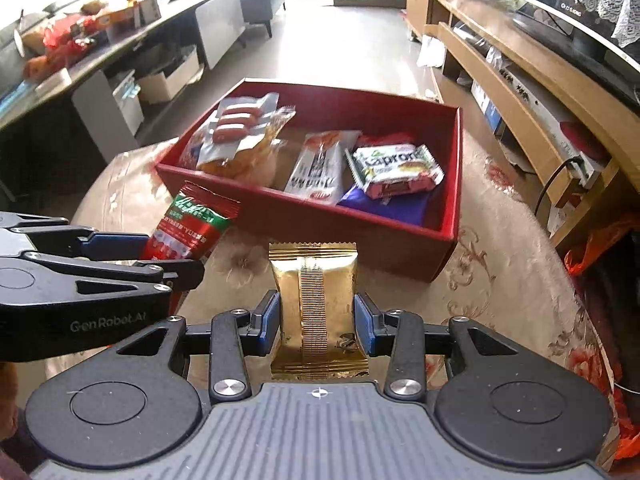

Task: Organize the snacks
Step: 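Lift the red bag and gold pastry and carry them over the red box, then lower the red bag and gold pastry into the box and open both tools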

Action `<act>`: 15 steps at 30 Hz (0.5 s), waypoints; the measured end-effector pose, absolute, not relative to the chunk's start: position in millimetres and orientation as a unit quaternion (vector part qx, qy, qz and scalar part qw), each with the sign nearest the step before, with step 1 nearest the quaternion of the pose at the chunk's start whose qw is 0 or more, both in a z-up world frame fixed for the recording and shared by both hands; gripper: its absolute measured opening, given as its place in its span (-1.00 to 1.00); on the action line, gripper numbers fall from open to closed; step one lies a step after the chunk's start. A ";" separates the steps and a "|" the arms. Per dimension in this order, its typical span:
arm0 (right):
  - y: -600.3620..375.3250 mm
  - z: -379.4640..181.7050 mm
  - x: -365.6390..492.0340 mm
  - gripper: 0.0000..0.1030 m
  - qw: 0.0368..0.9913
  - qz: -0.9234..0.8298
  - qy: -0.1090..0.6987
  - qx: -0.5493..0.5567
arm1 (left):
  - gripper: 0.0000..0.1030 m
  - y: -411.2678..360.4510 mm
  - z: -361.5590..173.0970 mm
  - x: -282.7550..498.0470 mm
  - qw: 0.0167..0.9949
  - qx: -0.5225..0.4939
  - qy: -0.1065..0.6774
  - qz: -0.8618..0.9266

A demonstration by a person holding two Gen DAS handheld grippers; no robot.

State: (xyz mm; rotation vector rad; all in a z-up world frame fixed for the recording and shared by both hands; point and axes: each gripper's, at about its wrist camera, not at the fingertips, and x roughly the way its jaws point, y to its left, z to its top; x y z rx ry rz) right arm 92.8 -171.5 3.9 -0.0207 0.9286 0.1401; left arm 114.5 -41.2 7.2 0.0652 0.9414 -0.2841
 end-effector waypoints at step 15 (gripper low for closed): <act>-192.7 23.7 129.9 -0.07 0.910 0.039 0.412 0.010 | -0.17 -66.2 29.9 165.0 0.899 0.030 0.417 -0.127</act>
